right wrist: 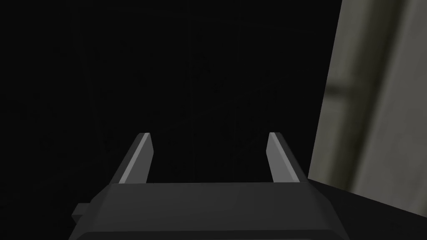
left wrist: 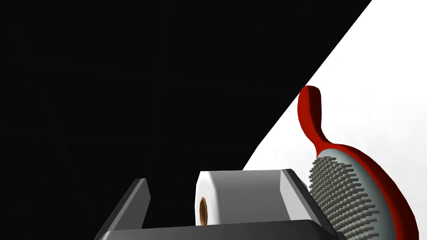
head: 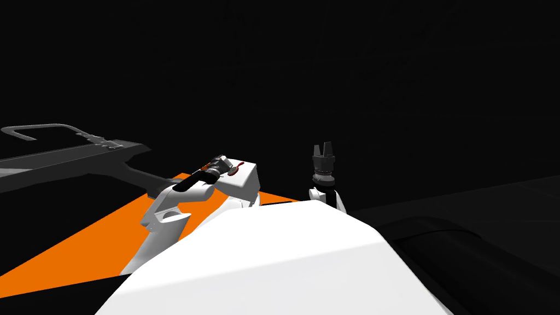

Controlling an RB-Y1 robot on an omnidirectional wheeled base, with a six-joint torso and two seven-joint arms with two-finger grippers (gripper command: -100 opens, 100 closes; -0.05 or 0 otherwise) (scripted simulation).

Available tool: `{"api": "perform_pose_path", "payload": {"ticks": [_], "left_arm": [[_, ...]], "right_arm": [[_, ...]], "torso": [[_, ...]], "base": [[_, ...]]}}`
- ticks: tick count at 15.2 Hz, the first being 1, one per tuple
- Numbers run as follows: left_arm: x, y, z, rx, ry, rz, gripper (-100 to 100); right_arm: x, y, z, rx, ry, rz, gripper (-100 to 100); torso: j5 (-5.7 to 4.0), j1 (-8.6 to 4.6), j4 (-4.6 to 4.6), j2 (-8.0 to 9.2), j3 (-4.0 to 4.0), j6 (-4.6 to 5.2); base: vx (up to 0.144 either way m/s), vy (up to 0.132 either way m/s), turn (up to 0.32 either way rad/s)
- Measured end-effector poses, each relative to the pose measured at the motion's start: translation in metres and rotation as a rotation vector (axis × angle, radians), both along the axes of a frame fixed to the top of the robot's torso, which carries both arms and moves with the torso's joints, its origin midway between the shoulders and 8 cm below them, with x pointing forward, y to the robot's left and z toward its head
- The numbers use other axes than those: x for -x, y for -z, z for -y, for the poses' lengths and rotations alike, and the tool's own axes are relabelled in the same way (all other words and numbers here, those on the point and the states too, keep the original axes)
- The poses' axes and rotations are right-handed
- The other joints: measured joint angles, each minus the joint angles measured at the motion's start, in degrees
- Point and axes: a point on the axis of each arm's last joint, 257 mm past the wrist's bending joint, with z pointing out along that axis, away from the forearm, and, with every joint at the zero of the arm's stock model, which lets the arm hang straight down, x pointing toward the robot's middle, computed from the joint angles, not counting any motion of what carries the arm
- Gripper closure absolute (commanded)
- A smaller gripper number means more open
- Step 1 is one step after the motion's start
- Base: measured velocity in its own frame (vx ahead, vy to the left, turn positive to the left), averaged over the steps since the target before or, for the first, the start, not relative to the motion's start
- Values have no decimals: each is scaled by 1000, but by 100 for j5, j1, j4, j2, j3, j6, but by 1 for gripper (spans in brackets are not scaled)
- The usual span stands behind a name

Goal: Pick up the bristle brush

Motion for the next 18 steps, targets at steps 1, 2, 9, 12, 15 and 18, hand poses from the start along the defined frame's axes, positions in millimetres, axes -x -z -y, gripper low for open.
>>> {"api": "perform_pose_path", "payload": {"ticks": [1,2,9,12,15,18], "left_arm": [[0,-1,-2,11,-6,-8,-100],[0,0,-4,24,-13,-18,-100],[4,11,-15,86,-61,-101,-100],[6,15,-20,120,-86,-138,-100],[10,23,-25,147,-111,-179,-100],[14,25,-28,177,-135,-213,-100]], "right_arm": [[0,0,0,0,0,0,0],[0,0,0,0,0,0,0],[0,0,0,0,0,0,0],[0,0,0,0,0,0,0],[0,0,0,0,0,0,0],[0,0,0,0,0,0,0]], "torso": [[-1,0,0,0,0,3],[-1,-1,0,-2,-1,3],[0,0,0,-1,0,3],[0,0,0,-3,-2,3],[0,0,0,0,0,0],[0,0,0,-1,0,0]], "base": [[25,-5,-136],[21,-3,-52],[20,-3,-64],[24,-2,-88],[17,-1,-41],[18,1,-52]]}}
